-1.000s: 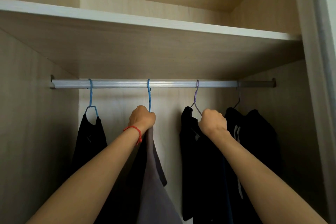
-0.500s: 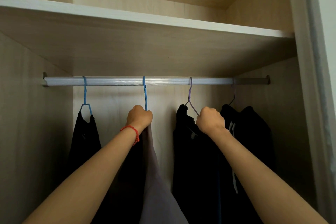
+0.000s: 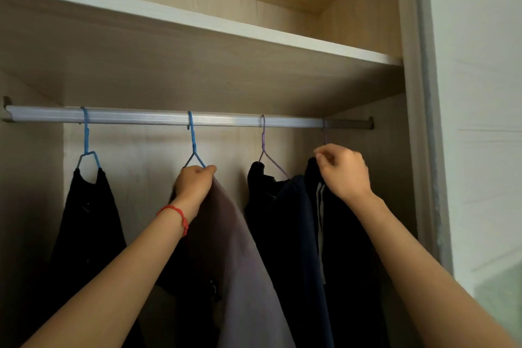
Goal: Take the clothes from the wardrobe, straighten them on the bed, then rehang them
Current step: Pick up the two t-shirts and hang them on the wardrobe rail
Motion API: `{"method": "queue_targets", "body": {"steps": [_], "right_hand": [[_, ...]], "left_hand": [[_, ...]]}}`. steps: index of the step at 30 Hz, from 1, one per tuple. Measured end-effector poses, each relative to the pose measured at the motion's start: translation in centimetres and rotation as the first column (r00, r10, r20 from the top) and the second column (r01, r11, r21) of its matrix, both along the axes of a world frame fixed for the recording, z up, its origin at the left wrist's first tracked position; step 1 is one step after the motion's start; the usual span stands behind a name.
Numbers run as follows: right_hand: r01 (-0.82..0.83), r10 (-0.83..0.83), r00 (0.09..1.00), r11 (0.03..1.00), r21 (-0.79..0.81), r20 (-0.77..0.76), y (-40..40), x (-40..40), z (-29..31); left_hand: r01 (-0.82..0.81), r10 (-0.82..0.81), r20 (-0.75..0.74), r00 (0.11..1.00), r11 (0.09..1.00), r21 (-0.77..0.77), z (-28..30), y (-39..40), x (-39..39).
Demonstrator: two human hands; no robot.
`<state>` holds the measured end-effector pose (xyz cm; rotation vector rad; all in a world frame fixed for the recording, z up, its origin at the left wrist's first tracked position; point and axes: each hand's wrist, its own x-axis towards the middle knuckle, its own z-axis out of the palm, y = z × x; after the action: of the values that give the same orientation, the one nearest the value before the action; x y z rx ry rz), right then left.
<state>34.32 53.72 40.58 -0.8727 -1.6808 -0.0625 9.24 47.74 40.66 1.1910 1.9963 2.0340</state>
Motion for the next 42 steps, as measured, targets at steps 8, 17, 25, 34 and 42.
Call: {"method": "queue_targets", "body": {"steps": [8,17,25,34,42], "right_hand": [[0.477,-0.41,0.875,0.823,0.309,-0.257,1.7,7.7,0.2],[0.581,-0.548,0.794,0.811,0.067,-0.263,2.6,9.5,0.5],[0.53,-0.524,0.794,0.845,-0.07,-0.307,2.4,10.7,0.3],[0.494,-0.499,0.825,0.865,-0.091,-0.267,1.1,10.8,0.3],[0.439,-0.451,0.852,0.892,-0.106,-0.265,-2.9,7.6,0.3]], "left_hand": [[0.071,-0.078,0.086,0.993,0.994,0.082,0.1,1.5,2.3],[0.061,-0.066,0.07,0.995,0.995,0.08,-0.1,1.4,2.9],[0.043,-0.044,0.03,0.999,0.998,0.041,-0.7,-0.1,2.2],[0.038,-0.038,-0.033,0.999,0.999,0.005,-1.8,-1.9,3.0],[0.069,-0.072,-0.1,0.992,0.997,-0.035,-2.8,-4.8,3.4]]}}
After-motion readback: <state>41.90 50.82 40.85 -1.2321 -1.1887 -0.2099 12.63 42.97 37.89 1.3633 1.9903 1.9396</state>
